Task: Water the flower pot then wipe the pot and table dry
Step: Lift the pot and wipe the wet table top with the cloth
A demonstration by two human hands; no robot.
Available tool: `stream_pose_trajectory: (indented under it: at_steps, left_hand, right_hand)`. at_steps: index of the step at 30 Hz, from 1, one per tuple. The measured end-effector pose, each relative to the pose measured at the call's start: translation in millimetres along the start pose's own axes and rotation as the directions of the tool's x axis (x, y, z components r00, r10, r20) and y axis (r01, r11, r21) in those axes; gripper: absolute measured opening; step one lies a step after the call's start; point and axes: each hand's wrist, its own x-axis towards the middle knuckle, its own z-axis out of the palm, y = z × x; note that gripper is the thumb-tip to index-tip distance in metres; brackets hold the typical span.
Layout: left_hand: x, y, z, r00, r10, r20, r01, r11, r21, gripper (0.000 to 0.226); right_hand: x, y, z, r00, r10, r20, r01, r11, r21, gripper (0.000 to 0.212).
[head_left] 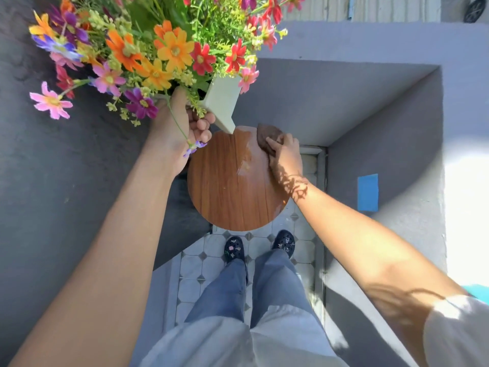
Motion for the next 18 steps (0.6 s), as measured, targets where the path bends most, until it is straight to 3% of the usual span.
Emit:
stream_pose_trajectory:
  at_steps: [6,10,14,16,18]
  left_hand:
    - [-2,4,6,1.000,0.002,-0.009,-0.002,1.000,-0.018,0.039]
    - [-1,12,11,1.000,-0.003,-0.016,0.003,1.000,-0.026,0.038]
    - [3,18,12,1.000,0.011,-0.021,-0.011,1.000,-0.014,0.039]
    - [5,19,13,1.000,0.025,-0.015,-0.025,1.000,-0.013,0.039]
    - [5,18,14,1.000,0.027,-0.015,-0.028,0.999,-0.020,0.040]
  right_hand:
    - [-101,-26,31,0.959,-0.195,0.208,0.206,0.978,-0.035,0.053]
    - [-143,-38,46,0.834,-0.437,0.336,0.453,0.891,0.034,0.042]
    - [-98,-29,38,0.696,-0.616,0.368,0.649,0.759,0.043,0.040]
    - [-51,-23,27,0.767,-0.568,0.297,0.596,0.803,-0.002,0.038]
    - [0,-20,15,0.915,-0.377,0.141,0.386,0.922,-0.037,0.038]
